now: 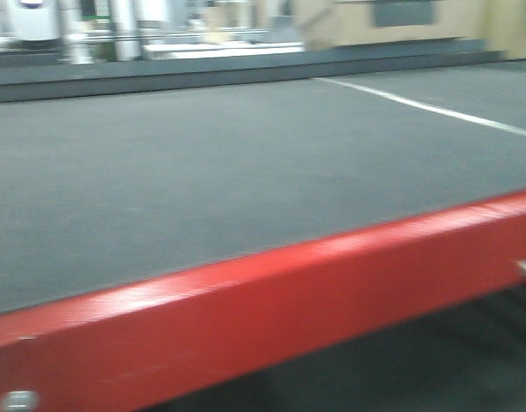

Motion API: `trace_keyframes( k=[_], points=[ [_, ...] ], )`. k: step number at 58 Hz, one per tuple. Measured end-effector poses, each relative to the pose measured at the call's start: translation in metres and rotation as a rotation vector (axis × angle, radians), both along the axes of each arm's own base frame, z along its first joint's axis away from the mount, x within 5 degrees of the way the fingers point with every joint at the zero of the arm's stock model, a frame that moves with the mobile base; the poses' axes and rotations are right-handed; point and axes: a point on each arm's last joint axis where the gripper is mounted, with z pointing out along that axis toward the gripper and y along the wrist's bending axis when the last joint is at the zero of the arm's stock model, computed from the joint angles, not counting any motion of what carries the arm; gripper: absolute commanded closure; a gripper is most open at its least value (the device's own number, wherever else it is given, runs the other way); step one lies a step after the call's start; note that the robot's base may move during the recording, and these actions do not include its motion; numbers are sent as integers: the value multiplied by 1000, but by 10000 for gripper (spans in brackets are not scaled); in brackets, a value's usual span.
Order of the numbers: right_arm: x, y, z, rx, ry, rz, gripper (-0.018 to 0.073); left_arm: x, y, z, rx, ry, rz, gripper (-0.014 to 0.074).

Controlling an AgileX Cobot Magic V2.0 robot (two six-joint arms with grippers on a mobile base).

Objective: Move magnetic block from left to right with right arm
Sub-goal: 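Drive the base away from the table holding the cube in the right gripper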

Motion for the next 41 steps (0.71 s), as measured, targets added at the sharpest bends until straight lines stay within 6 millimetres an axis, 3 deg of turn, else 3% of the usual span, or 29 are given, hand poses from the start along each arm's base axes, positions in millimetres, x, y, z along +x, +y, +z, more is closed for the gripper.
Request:
trace_keyframes(
  k=[41],
  points=[
    [0, 0, 0, 0, 0, 0, 293, 0, 0, 0, 0, 0, 0, 713]
  ],
)
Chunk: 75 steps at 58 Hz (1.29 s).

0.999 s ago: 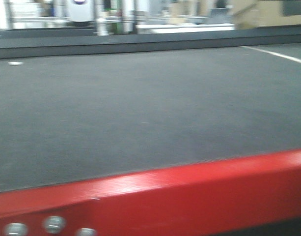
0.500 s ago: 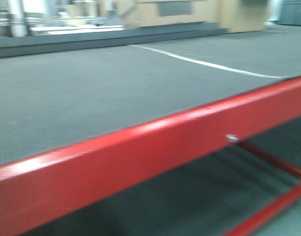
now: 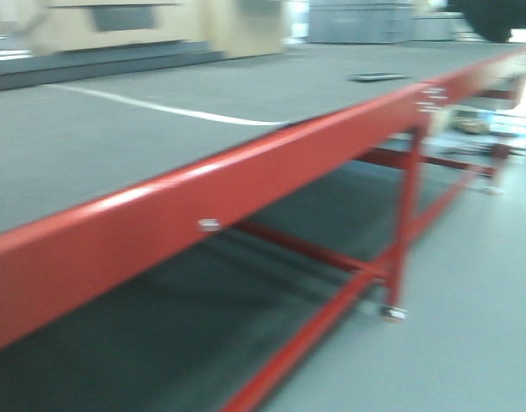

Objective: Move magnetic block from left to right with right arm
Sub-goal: 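Drive the base away from the table holding the cube in the right gripper, then drive across the room toward the office chair carrying the cube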

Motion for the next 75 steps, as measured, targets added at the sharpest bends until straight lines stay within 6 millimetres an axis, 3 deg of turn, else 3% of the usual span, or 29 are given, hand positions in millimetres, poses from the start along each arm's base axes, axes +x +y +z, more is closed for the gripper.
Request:
trace_keyframes(
  k=[75],
  points=[
    [0, 0, 0, 0, 0, 0, 293, 0, 0, 0, 0, 0, 0, 713]
  ],
)
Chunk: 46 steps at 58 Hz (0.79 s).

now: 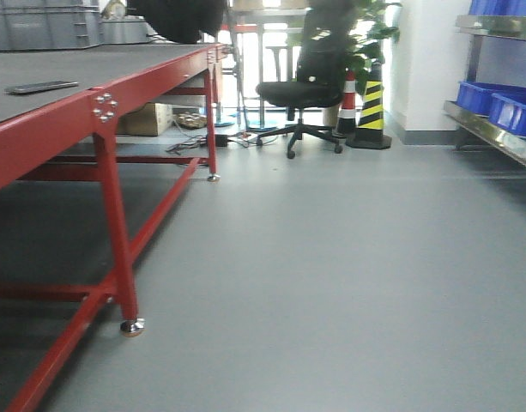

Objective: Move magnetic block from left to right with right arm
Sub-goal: 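Drive across the room toward the office chair carrying the cube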

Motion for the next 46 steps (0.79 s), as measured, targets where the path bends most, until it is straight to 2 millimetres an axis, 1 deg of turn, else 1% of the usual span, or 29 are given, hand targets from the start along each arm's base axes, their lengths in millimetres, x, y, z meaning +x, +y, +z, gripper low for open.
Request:
trace_keyframes(
  k=[46],
  points=[
    [0, 0, 0, 0, -2, 0, 293, 0, 0, 0, 0, 0, 0, 713]
  ],
)
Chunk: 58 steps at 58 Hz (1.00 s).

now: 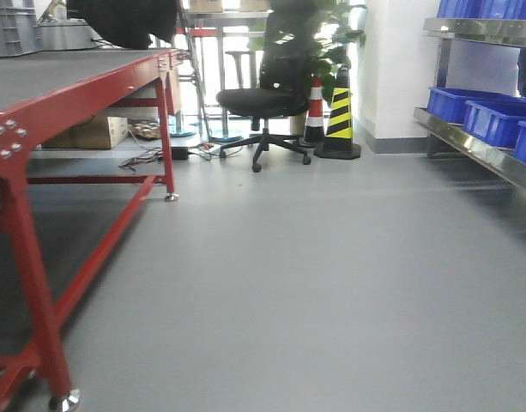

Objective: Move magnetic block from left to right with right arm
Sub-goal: 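Drive across the room toward the office chair carrying the cube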

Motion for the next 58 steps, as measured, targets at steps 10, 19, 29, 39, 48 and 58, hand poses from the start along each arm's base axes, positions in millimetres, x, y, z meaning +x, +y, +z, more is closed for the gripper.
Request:
trace_keyframes(
  k=[10, 19, 29, 39, 48, 58],
  points=[
    [0, 0, 0, 0, 0, 0, 293, 0, 0, 0, 0, 0, 0, 713],
    [0, 0, 0, 0, 0, 0, 293, 0, 0, 0, 0, 0, 0, 713],
    [0, 0, 0, 0, 0, 0, 293, 0, 0, 0, 0, 0, 0, 713],
    [0, 0, 0, 0, 1, 0, 293, 0, 0, 0, 0, 0, 0, 713],
    [0, 0, 0, 2, 1, 1, 293, 0, 0, 0, 0, 0, 0, 713],
    [0, 0, 0, 2, 1, 1, 293, 0, 0, 0, 0, 0, 0, 713]
  ],
)
